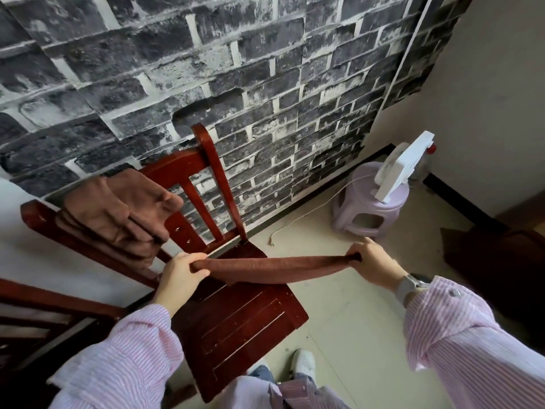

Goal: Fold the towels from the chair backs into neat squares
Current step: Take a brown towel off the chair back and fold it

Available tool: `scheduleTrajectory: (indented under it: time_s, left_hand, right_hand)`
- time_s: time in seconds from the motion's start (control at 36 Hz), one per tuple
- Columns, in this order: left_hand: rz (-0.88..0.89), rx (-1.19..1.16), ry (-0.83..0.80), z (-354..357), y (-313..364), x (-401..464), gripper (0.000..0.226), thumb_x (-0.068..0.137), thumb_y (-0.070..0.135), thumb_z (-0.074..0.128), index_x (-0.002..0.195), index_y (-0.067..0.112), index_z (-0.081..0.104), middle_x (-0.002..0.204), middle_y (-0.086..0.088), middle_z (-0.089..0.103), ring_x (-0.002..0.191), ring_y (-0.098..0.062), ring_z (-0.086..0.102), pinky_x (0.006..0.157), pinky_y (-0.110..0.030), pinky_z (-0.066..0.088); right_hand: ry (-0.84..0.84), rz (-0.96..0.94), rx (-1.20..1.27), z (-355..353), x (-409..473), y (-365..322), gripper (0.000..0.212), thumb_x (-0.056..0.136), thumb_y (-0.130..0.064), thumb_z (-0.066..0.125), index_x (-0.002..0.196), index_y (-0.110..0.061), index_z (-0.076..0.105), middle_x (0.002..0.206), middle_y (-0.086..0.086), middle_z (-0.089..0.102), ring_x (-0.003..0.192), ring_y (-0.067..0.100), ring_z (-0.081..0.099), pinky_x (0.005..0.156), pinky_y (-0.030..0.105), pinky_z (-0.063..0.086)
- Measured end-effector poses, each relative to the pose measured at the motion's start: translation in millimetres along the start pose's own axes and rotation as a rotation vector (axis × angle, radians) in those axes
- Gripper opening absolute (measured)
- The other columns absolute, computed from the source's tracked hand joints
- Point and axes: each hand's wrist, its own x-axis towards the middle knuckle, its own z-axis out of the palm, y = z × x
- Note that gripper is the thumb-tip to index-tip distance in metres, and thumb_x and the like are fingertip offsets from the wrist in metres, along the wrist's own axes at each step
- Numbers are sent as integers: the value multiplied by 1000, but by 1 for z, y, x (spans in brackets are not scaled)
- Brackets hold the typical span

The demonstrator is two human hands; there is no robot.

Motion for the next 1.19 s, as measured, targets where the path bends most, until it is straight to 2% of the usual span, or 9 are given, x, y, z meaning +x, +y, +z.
scheduleTrajectory:
  time_s: [0.22,0.42,0.61,0.72,0.86,0.97,1.03,1.11,1.19]
  left_hand:
    - [-36,75,180,-15,-24,-9,24,83,1,60,106,1,67,100,-21,57,100,-37,54,91,-35,37]
    - [-170,44,335,-37,-50,-15,27,86,3,52,107,8,68,105,-16,51,97,-37,55,89,-39,43]
    - [-94,100,585,-44,-77,-47,24,80,-5,58,98,5,71,102,-16,49,94,-33,52,88,-40,44]
    - [-87,166,492,-9,-117,-70,20,77,-5,63,91,5,73,112,-11,57,102,-28,50,93,-33,40]
    - [-112,215,341,56,-160,-88,24,73,-5,68,92,9,74,102,-1,66,95,-22,54,80,-34,51]
    - [-134,209,170,122,-194,-96,31,62,-14,72,85,8,74,93,-6,69,87,-31,63,75,-26,47]
    - [-181,225,22,152,-209,-104,29,72,-8,67,93,12,74,99,-3,66,94,-28,61,76,-30,49]
    - [-265,222,-114,194,-228,-119,28,88,6,52,110,15,67,116,0,60,113,-22,50,89,-32,44]
    - [-333,213,-237,224,-238,-128,31,90,8,47,114,16,65,122,0,59,118,-19,46,93,-28,39]
  right_hand:
    - [152,-69,80,5,22,-32,16,81,-14,66,92,-2,64,86,5,48,87,28,53,72,25,32]
    - [155,-163,46,15,44,-81,26,86,-30,61,93,-6,58,90,3,46,89,30,55,74,35,44]
    - [212,-280,-19,29,47,-115,29,88,-32,57,92,-3,56,97,12,51,85,37,56,68,40,44]
    - [130,-335,-117,62,48,-101,23,88,-26,56,98,-6,56,105,10,50,87,34,57,65,35,43]
    - [-34,-280,-217,133,49,-61,19,91,-23,52,105,-11,55,113,5,48,89,31,57,64,30,37]
    - [-196,-201,-273,194,46,-21,15,90,-19,50,103,-12,53,110,6,47,92,33,56,63,29,34]
    - [-279,-171,-289,221,43,0,14,91,-17,49,102,-11,54,108,7,49,92,32,56,63,28,31]
    - [-392,-145,-354,254,36,28,20,91,-26,49,105,-12,54,108,6,52,95,29,56,64,29,36]
    - [-515,-94,-405,278,30,50,23,90,-27,49,109,-15,54,110,5,54,100,27,56,73,32,44]
